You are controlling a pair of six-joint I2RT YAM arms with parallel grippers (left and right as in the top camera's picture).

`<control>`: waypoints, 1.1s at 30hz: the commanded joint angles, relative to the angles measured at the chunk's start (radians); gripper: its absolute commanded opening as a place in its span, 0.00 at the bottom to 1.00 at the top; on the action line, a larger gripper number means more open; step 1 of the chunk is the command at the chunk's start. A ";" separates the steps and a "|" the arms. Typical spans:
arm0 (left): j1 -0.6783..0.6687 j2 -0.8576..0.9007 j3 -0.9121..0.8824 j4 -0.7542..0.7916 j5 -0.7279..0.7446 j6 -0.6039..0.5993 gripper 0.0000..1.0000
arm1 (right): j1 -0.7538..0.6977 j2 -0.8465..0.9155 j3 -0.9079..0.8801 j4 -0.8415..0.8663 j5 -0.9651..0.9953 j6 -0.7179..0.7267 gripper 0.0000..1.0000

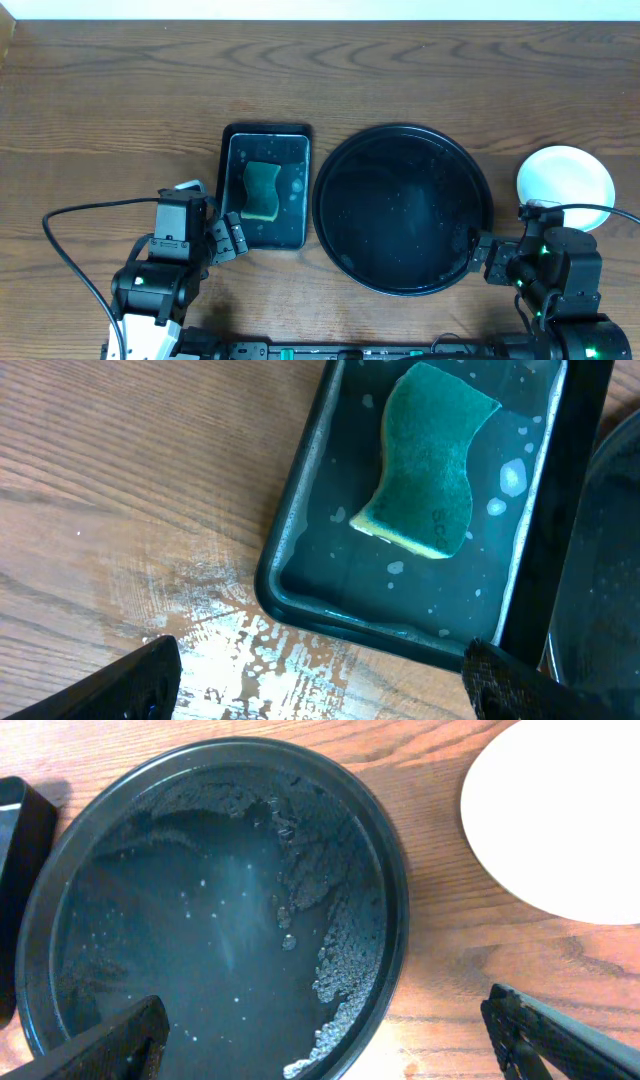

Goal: Clean dirty plates on tray and stack at the side

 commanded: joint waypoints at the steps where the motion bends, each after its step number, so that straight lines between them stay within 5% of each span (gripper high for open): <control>1: 0.003 0.001 -0.006 0.001 -0.002 0.006 0.90 | 0.005 -0.002 -0.006 -0.021 -0.004 0.011 0.99; 15: 0.003 0.001 -0.006 0.001 -0.002 0.006 0.91 | 0.003 -0.246 -0.043 0.066 0.114 0.007 0.99; 33: 0.003 0.001 -0.006 0.001 -0.002 0.006 0.91 | 0.018 -0.529 -0.435 0.639 0.134 0.008 0.99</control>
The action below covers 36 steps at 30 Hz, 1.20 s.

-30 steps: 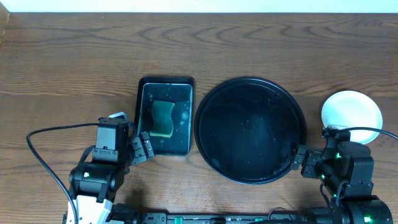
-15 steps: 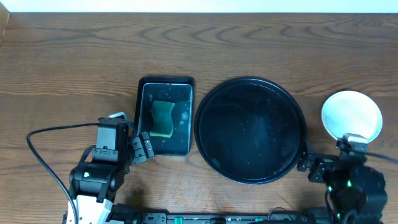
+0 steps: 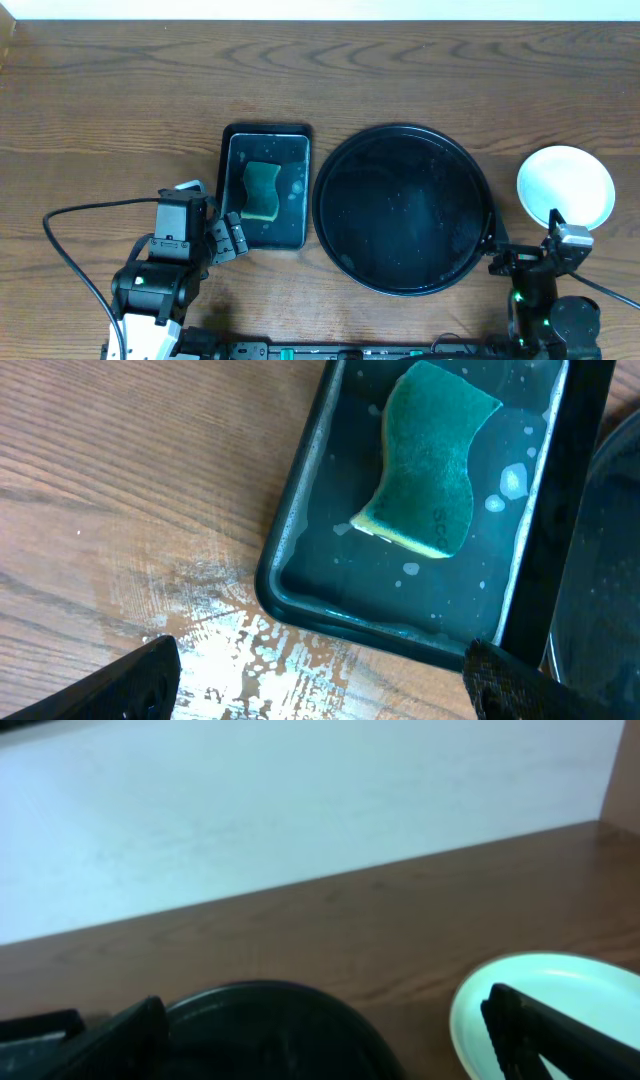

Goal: Clean dirty plates on tray and stack at the side

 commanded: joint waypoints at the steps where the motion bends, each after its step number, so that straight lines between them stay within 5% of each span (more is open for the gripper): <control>1: 0.003 0.000 -0.005 0.001 -0.002 0.006 0.91 | 0.015 -0.008 -0.057 0.090 0.021 0.002 0.99; 12: 0.003 0.000 -0.005 0.001 -0.002 0.006 0.91 | 0.017 -0.009 -0.261 0.392 0.023 -0.134 0.99; 20: 0.003 0.000 -0.005 0.000 -0.002 0.006 0.91 | 0.030 -0.009 -0.263 0.267 0.122 -0.153 0.99; 36: 0.003 0.000 -0.005 0.000 -0.002 0.006 0.91 | 0.034 -0.009 -0.263 0.275 0.104 -0.199 0.99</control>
